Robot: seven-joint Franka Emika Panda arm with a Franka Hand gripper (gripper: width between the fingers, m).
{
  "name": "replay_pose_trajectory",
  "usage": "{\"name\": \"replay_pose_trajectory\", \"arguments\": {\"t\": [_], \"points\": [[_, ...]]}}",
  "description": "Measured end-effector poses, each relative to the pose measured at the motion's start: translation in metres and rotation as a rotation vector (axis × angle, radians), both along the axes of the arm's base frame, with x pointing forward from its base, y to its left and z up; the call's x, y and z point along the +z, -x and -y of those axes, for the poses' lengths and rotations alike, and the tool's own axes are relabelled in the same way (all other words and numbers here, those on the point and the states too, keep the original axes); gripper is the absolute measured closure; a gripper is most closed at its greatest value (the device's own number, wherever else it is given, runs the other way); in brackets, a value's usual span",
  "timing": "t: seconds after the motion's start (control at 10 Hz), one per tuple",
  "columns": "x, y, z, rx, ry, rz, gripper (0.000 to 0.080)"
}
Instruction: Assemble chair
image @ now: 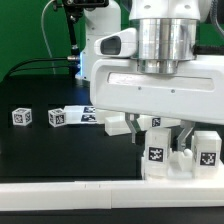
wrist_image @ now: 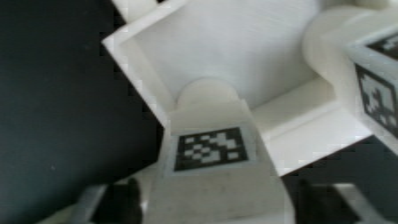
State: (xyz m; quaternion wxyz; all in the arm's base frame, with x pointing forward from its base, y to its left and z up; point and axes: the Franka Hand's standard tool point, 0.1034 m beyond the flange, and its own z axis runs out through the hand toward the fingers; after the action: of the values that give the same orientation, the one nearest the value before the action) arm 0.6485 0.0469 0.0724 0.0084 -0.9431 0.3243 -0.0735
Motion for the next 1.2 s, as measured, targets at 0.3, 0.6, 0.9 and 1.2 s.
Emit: {"name": "replay_pose_trajectory", "arguments": {"t": [0.3, 0.6, 0.9, 1.2], "points": [[-0.0013, -0.0017, 0.0012, -0.339, -0.048, -0.005, 0.0517], [-0.0013, -0.0014, -0.0048, -0.980, -0.145, 0.004, 0.0517], [-0.0010, -0.0013, -0.0032, -1.142, -0.181, 0.001, 0.0517], [-0.0002, -0.0023, 0.0020, -0.860, -0.142, -0.001, 0.0320]]}}
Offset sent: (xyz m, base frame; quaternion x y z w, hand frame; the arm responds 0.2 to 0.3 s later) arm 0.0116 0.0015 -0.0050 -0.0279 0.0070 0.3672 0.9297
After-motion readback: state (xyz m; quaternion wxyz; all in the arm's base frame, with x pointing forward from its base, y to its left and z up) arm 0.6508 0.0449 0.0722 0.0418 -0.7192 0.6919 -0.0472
